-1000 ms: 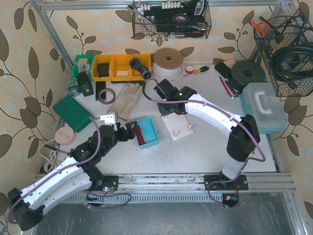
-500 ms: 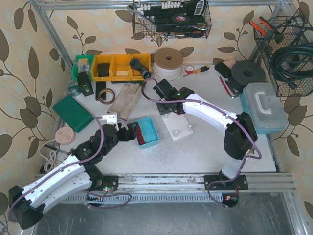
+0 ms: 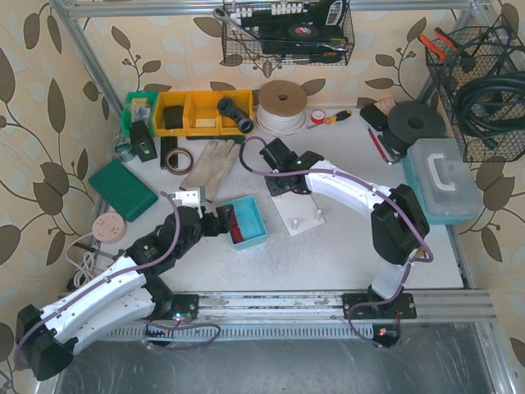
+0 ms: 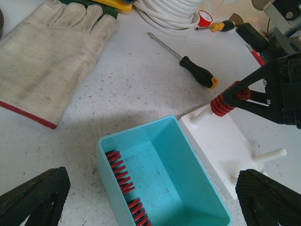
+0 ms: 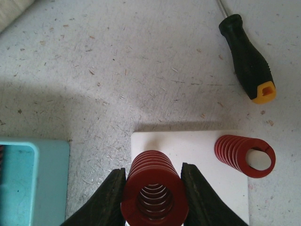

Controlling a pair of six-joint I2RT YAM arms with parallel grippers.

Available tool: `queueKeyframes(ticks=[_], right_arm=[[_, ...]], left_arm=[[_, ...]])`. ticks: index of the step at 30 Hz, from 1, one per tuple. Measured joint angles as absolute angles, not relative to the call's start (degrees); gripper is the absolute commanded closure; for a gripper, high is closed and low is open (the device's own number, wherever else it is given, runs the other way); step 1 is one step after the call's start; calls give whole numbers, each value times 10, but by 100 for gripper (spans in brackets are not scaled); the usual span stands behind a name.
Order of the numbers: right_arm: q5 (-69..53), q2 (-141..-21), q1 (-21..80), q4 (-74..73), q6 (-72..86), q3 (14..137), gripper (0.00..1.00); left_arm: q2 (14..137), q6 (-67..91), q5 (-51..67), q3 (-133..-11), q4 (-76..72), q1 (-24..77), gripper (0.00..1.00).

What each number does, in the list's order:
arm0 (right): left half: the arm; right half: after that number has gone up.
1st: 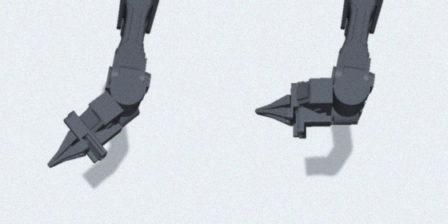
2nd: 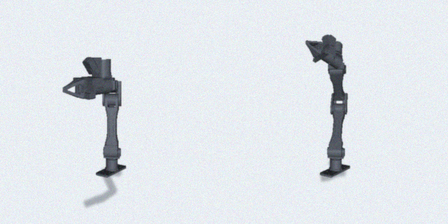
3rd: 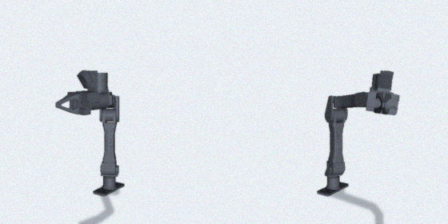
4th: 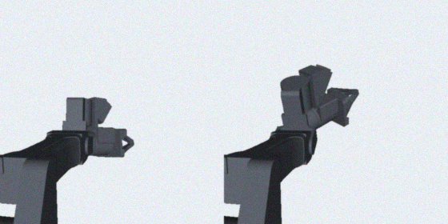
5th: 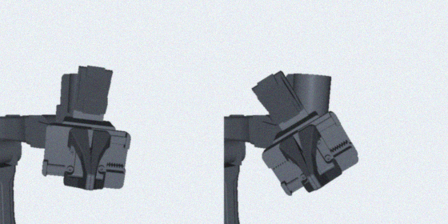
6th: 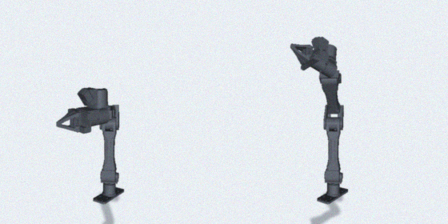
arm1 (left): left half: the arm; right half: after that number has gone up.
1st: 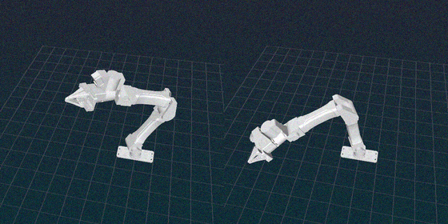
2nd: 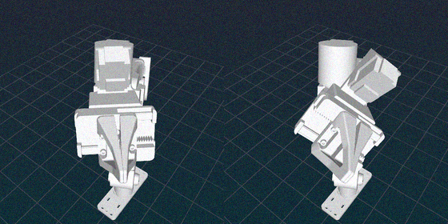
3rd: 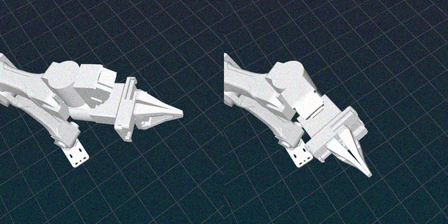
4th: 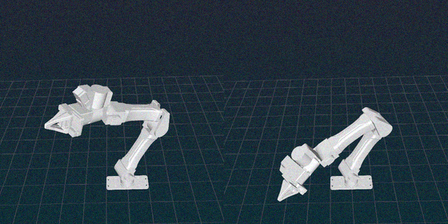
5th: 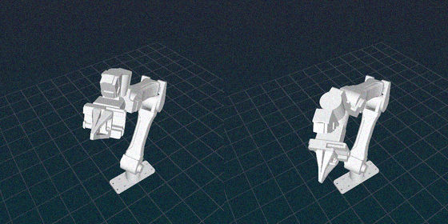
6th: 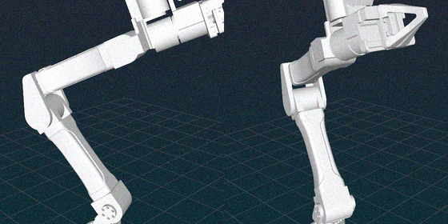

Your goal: Install the large spring

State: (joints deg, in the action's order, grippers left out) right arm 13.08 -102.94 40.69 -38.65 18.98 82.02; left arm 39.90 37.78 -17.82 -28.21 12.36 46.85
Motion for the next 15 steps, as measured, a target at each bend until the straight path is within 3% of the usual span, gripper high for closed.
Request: queueKeyframes(ticks=[15], right_arm=[[120, -1040, 402, -362, 177, 816, 100]], left_arm=[[406, 378, -176, -284, 123, 468, 1]])
